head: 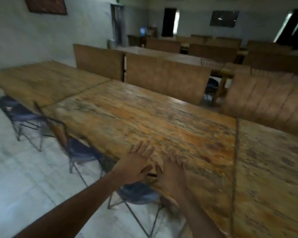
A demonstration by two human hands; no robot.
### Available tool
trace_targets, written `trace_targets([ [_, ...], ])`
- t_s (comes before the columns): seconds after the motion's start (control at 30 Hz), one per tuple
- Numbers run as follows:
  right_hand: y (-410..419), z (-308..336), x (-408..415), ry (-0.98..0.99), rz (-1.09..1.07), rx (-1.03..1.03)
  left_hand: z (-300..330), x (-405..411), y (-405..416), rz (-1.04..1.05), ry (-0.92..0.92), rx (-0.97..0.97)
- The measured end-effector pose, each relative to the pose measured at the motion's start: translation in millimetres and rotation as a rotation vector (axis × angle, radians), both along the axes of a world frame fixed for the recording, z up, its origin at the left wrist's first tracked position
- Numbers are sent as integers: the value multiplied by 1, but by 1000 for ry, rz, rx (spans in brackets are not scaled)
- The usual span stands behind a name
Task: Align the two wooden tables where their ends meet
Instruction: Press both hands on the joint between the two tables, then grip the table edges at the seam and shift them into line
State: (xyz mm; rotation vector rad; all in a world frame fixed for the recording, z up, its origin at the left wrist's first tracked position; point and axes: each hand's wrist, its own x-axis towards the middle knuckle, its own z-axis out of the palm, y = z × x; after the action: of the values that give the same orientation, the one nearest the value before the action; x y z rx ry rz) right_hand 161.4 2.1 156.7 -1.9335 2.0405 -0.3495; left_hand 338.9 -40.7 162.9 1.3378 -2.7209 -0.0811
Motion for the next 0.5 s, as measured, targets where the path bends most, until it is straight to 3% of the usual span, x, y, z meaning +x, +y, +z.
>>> trace_targets([
  [0.3,-69,64,311,-33,302,-117,60,334,-3,410,104,-85],
  [0.5,-136,66,459,-73,459,-150,56,483,-29,565,89,-112],
])
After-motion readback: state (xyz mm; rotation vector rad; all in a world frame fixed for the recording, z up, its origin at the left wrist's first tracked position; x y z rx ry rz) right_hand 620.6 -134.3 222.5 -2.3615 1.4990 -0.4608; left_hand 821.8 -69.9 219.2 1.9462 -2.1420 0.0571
